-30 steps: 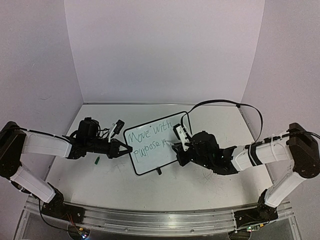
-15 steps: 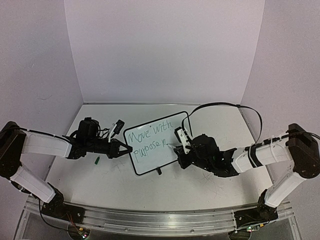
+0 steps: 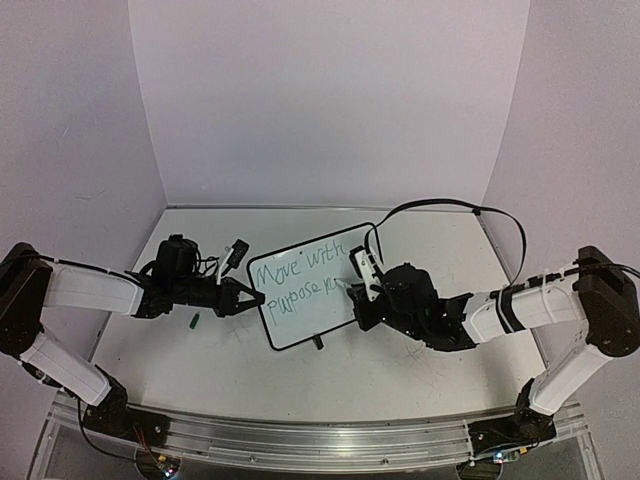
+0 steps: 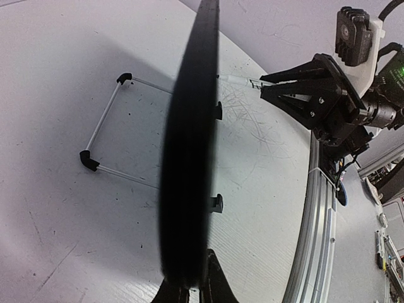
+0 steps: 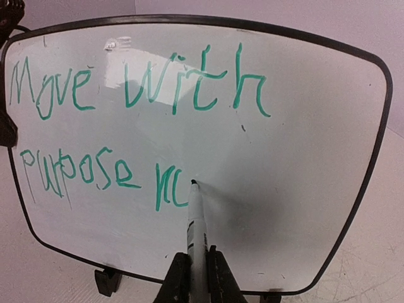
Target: Write a sentence on the whiteboard
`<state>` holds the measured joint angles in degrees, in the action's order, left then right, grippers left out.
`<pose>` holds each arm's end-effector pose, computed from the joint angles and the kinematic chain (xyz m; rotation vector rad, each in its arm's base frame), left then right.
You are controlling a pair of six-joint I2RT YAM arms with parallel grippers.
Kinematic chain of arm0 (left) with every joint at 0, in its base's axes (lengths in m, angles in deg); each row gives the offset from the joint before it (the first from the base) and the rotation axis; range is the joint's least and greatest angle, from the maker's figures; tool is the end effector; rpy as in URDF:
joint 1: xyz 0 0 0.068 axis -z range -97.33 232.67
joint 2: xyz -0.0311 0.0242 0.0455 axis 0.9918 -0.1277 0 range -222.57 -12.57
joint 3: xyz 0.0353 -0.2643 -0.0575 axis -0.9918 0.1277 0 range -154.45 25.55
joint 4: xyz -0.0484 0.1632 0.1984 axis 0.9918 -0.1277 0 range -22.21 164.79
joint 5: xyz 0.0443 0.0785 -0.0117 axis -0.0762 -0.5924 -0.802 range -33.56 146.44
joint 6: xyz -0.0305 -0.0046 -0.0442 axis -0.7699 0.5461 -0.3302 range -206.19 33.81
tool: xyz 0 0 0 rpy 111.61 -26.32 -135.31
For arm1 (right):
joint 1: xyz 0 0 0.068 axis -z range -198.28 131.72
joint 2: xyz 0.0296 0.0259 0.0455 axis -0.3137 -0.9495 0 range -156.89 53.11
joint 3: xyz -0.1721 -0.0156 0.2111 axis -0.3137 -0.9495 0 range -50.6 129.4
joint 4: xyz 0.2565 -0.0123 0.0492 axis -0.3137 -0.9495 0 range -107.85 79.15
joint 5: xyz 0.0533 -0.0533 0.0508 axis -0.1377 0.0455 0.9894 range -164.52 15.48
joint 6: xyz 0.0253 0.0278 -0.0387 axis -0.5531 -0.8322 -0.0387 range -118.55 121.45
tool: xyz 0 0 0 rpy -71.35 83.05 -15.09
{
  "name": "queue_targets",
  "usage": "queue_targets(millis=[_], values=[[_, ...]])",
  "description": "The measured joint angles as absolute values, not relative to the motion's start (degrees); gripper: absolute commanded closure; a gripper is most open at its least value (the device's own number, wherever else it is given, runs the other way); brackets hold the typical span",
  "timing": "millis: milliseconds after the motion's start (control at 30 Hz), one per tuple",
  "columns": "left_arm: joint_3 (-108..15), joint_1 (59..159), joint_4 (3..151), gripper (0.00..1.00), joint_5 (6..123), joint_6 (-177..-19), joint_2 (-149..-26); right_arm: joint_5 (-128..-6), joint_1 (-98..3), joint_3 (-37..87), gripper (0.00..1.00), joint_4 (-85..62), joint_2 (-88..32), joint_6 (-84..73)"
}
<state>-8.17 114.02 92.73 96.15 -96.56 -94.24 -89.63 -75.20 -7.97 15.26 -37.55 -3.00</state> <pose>0.2257 -0.1640 0.1823 0.8227 2.0097 -1.1542 0.1890 0.2730 0.1949 -0.7083 1.8345 0.4517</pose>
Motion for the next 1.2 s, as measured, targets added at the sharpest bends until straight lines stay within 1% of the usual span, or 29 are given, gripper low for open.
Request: queue_targets(millis=[833,1067,1200], values=[[-8.17,114.02,92.69,1.0,96.13,-96.56,-94.24,-87.74,-75.21,-6.94,1.0,15.58,-38.1,-3.08],[-8.18,114.02,92.69,1.0,96.15,-96.43,-94.24,-86.08,-74.55,-10.12,1.0,15.39,-30.58,-3.41],[-8.17,114.02,92.7,1.0,96.15,-96.43,-94.24,-85.89,-73.04,-10.11,1.0,16.51,-31.83,-3.12]])
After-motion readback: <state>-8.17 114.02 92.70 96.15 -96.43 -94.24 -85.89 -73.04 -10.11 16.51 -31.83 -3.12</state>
